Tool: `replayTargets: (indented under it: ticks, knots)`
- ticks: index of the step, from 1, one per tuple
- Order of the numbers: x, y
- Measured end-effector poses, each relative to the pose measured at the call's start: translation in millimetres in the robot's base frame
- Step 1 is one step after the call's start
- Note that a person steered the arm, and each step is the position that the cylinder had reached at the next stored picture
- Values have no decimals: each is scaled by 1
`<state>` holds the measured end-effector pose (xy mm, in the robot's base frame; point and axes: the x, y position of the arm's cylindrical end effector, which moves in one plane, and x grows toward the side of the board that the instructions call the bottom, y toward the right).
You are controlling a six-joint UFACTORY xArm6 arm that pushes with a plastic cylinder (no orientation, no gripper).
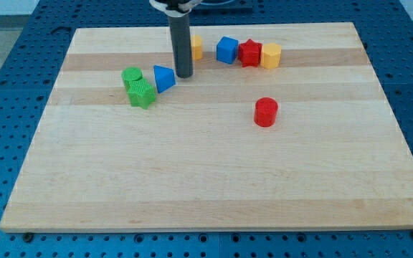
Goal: Move your arm to the blue cube
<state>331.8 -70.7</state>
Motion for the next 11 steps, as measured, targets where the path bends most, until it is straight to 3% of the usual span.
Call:
replayTargets:
  ticks: [2,3,5,6,7,8,9,11]
  knots:
    - [0,-23]
    - [0,17]
    - [10,165]
    - [-11,257]
    - [-72,297]
    - [-139,276]
    - [-139,224]
    - [-77,80]
